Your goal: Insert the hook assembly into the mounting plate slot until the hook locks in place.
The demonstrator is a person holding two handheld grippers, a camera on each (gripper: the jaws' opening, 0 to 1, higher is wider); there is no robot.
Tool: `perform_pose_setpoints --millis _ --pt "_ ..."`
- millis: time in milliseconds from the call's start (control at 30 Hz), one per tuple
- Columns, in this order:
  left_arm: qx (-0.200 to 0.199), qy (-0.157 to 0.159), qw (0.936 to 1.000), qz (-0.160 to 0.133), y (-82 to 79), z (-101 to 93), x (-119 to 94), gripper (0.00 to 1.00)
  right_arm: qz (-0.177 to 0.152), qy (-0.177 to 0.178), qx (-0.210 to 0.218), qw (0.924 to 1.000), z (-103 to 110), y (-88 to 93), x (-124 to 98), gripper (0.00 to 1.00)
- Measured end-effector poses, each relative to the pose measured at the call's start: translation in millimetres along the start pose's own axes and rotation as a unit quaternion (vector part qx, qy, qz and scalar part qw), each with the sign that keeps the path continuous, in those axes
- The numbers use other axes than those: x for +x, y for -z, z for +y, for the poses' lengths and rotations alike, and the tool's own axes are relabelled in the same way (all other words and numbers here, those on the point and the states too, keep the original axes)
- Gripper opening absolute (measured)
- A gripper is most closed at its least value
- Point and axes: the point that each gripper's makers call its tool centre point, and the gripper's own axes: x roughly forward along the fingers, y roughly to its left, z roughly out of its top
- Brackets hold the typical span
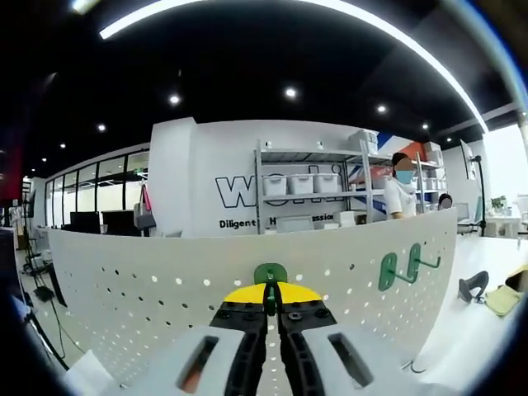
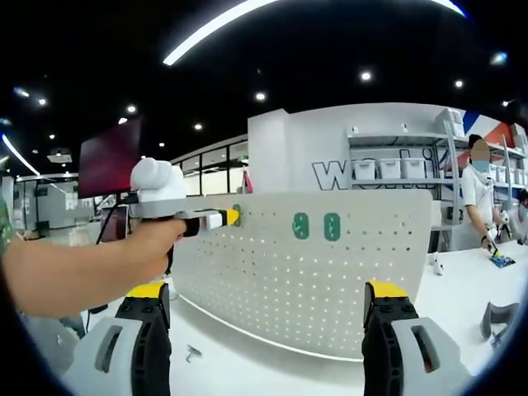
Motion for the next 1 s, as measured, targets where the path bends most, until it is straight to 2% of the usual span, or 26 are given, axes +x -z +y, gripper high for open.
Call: perform_pose_setpoints --millis 567,1000 --pt "0.011 -0.007 0.9999 -0.006 1.3 2.0 3.3 0.03 0.004 -0.002 0.002 1.0000 -4.8 5.1 -0.8 0.99" --pt "0.005 -0.007 0.9999 -0.007 2.1 1.6 3.6 0.03 0.004 -0.002 0.000 1.0000 -4.9 4.5 -0.6 0.99"
